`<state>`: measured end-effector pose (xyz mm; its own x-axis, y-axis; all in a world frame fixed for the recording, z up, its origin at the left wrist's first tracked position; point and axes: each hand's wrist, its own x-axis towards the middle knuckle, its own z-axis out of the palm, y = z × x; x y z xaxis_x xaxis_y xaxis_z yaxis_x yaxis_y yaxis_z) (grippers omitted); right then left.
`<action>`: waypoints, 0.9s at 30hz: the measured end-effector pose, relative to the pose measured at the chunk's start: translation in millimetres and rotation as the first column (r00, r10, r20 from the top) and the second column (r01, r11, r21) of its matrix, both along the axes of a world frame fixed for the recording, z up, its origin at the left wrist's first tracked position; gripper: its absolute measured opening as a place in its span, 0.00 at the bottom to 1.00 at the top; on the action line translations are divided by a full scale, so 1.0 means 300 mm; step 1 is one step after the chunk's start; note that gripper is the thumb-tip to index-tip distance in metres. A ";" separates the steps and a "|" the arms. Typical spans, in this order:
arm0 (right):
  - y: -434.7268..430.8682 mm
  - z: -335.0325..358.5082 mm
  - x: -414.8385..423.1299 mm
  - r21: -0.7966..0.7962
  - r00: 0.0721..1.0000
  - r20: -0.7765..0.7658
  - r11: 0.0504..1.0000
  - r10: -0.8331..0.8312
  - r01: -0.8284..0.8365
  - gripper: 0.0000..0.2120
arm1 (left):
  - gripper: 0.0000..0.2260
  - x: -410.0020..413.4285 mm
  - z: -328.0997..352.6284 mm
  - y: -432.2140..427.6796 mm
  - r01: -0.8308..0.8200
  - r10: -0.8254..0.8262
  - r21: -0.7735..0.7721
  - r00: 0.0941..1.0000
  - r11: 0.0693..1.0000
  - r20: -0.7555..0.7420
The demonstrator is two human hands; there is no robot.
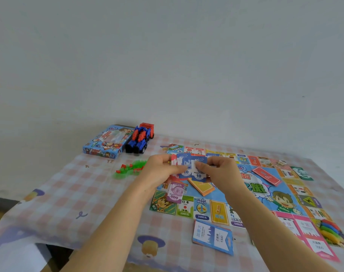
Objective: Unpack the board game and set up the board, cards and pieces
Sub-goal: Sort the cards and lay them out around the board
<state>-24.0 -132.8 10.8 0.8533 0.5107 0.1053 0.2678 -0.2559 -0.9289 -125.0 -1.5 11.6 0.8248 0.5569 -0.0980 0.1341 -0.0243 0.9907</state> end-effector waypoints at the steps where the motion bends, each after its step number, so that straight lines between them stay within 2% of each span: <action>1: -0.001 0.001 0.000 0.007 1.000 -0.013 1.000 0.006 -0.006 0.15 | 0.11 0.000 0.000 -0.002 0.004 -0.004 0.013 1.000 1.000 0.004; 5: 0.007 0.009 -0.016 0.033 0.997 -0.053 0.998 0.061 -0.059 0.12 | 0.12 0.005 -0.002 -0.015 0.018 -0.020 0.055 0.999 0.998 0.031; 9: 0.007 0.004 -0.004 0.037 0.997 -0.064 0.998 0.047 -0.044 0.12 | 0.13 0.002 -0.005 -0.007 0.006 -0.006 0.011 0.999 1.000 0.040; 16: -0.006 -0.013 0.009 0.131 0.963 -0.251 0.989 0.097 -0.065 0.05 | 0.13 0.007 -0.010 0.001 0.036 -0.036 0.018 0.999 0.999 -0.009; 19: -0.005 -0.016 0.007 0.111 0.965 -0.247 0.992 0.087 -0.061 0.04 | 0.14 0.010 -0.012 -0.006 0.054 -0.052 0.070 0.998 0.996 -0.031; 27: -0.015 -0.011 0.010 0.077 0.975 -0.212 0.996 0.064 -0.048 0.06 | 0.15 0.024 -0.022 -0.003 -0.059 0.057 0.099 0.998 0.993 0.021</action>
